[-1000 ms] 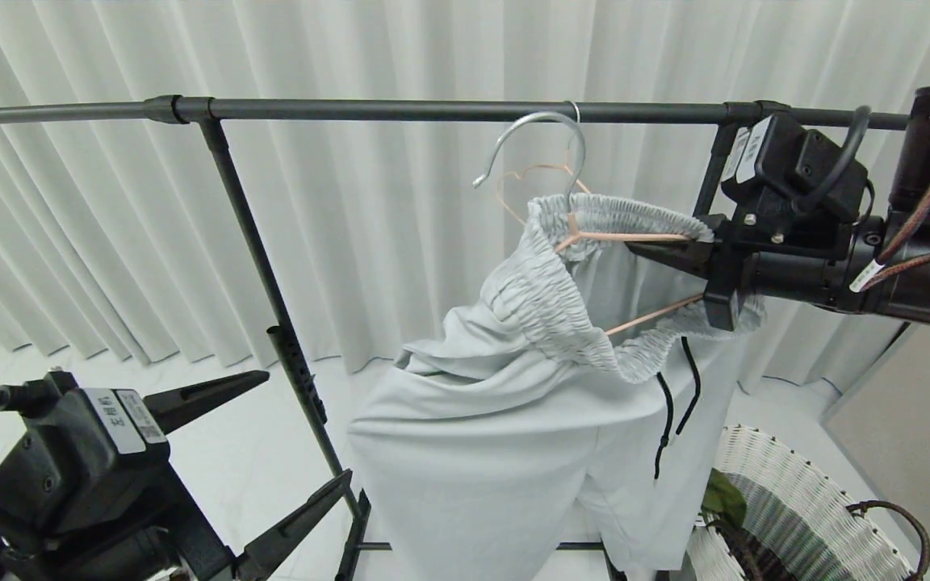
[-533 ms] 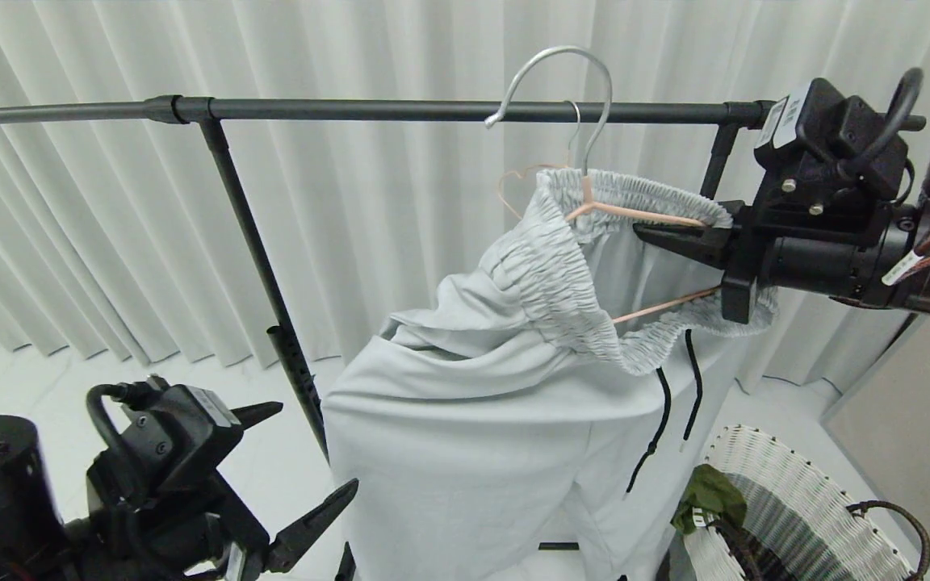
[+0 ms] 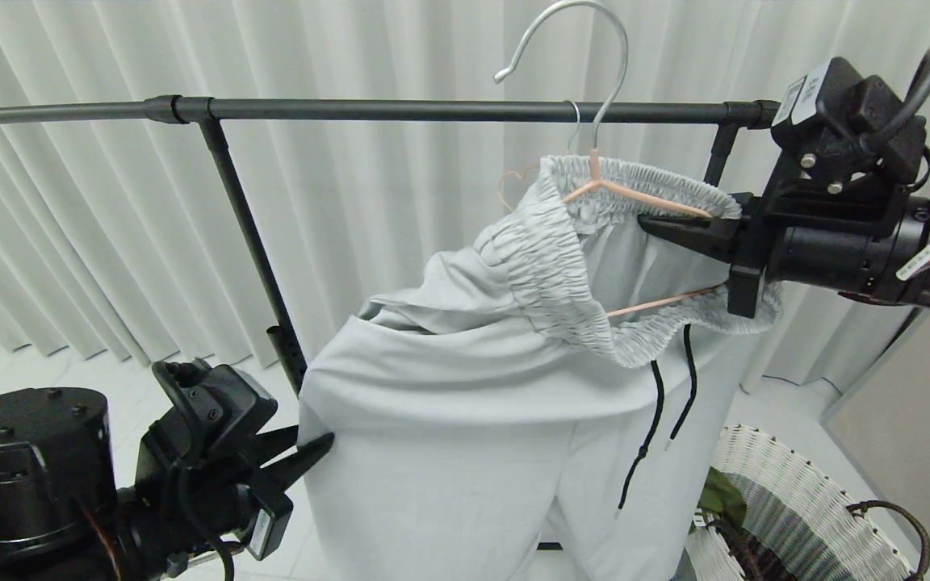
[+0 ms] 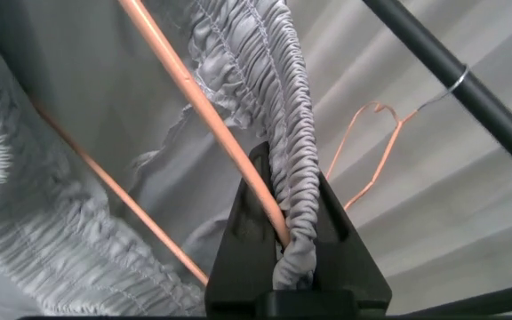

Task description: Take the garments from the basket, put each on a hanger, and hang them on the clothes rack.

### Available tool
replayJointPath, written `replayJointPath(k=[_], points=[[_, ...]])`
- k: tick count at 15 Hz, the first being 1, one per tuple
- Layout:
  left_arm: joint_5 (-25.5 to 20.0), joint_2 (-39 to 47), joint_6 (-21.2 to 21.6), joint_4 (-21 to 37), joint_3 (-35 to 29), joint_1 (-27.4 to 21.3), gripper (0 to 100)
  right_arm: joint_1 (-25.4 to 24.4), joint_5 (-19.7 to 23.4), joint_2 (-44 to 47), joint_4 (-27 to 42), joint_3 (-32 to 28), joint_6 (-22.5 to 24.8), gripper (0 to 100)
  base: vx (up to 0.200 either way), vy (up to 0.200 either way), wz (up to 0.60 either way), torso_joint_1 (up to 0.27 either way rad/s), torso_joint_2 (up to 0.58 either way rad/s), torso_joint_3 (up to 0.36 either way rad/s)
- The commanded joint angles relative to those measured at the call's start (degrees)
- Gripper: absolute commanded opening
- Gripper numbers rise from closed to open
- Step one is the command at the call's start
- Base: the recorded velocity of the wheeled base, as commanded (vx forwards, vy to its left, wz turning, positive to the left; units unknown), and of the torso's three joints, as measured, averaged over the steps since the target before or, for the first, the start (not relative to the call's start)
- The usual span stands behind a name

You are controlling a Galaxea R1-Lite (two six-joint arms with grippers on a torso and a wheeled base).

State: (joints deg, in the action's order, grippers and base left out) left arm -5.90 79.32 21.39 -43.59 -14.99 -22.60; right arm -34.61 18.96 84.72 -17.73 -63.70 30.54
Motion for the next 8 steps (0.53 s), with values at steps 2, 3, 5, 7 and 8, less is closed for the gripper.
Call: replayJointPath(k=[2, 3, 5, 7, 8], points=[[0.28, 0.13, 0.23, 0.0, 0.93, 6.17, 0, -0.02, -4.63, -0.53, -0.03, 0.15, -3.99, 0, 0.0, 0.0, 0.0, 0.0, 0.0, 0.0], [0.28, -0.13, 0.4, 0.0, 2.16, 8.19, 0, -0.02, -5.42, -0.61, -0.03, -0.2, -5.84, 0, 0.0, 0.0, 0.0, 0.0, 0.0, 0.0], [0.89, -0.57, 0.58, -0.09, 4.45, 10.65, 0, -0.02, -7.18, -1.05, -0.03, -0.38, -9.09, 0, 0.0, 0.0, 0.0, 0.0, 0.0, 0.0], [1.59, -0.57, 0.58, -0.09, 5.68, 11.97, 0, 0.07, -8.32, -1.4, -0.03, -0.46, -9.8, 0, 0.0, 0.0, 0.0, 0.0, 0.0, 0.0], [1.68, -0.57, 0.67, -0.09, 5.85, 12.05, 0, 0.07, -8.41, -1.84, -0.03, -0.55, -10.67, 0, 0.0, 0.0, 0.0, 0.0, 0.0, 0.0]])
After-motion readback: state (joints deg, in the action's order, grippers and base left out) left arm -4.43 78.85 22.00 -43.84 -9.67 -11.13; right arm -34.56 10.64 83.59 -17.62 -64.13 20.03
